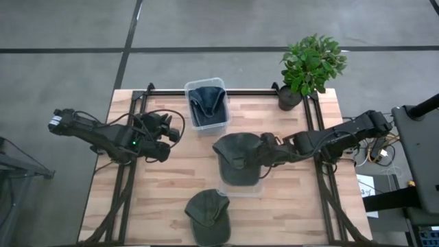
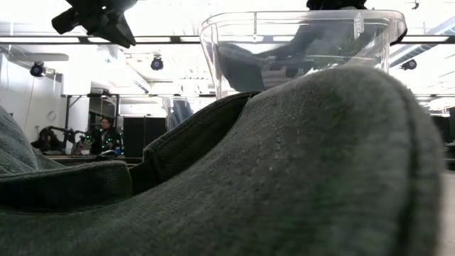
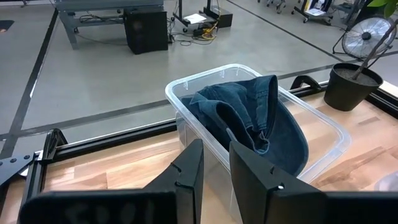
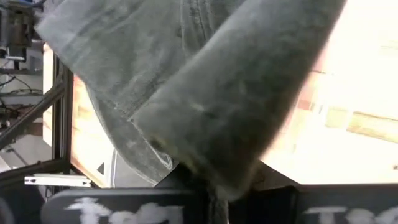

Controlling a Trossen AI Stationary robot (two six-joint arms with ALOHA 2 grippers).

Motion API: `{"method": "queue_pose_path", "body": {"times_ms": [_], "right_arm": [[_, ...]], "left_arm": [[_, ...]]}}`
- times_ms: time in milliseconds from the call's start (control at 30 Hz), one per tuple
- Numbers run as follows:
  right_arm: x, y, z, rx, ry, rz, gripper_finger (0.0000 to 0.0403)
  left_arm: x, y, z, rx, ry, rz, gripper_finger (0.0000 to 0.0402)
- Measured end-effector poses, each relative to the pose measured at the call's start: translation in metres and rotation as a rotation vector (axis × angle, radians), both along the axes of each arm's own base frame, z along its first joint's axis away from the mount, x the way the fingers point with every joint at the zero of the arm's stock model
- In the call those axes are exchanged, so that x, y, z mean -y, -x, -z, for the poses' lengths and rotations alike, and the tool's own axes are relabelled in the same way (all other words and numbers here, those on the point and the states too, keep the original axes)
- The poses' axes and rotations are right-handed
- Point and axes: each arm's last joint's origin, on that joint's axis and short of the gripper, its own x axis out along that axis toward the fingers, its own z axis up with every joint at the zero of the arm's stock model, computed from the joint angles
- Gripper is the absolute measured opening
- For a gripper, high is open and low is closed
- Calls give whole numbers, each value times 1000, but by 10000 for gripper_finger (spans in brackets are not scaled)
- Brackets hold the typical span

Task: Pick & Place hat
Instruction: Put the top black cap into the bottom transparent bin

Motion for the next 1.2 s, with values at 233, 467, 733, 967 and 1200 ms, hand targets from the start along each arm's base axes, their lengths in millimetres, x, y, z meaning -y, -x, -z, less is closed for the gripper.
{"method": "queue_pose_path", "body": {"times_ms": [233,467,733,967,1200], "right_arm": [[1,-1,1,-13,7,-50,47],[3,-5,5,-35,-19,-71,93],[1,-3,3,-35,-85,-110,113],[2,2,-4,-11,-82,-144,109],[2,5,-6,-18,-101,-163,111]], "left_arm": [[0,0,0,2,0,0,71],[1,0,0,3,1,3,71],[1,0,0,3,1,4,71],[1,0,0,3,0,4,71],[1,0,0,4,1,4,71]]}}
